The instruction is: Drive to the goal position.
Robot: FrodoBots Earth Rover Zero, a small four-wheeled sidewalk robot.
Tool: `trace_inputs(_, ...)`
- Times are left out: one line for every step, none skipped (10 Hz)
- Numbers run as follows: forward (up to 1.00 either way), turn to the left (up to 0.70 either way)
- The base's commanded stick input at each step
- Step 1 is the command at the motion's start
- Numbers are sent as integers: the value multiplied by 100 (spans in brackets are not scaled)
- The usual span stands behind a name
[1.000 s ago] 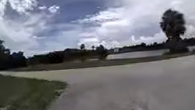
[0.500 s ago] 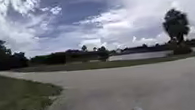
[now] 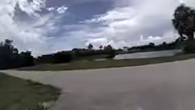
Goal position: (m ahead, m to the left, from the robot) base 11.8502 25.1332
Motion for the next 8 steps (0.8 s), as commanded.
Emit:
trace_inputs(70,31)
trace_inputs(70,31)
trace_inputs(70,8)
trace_inputs(70,0)
trace_inputs(70,0)
trace_inputs(70,0)
trace_inputs(70,0)
trace_inputs(70,0)
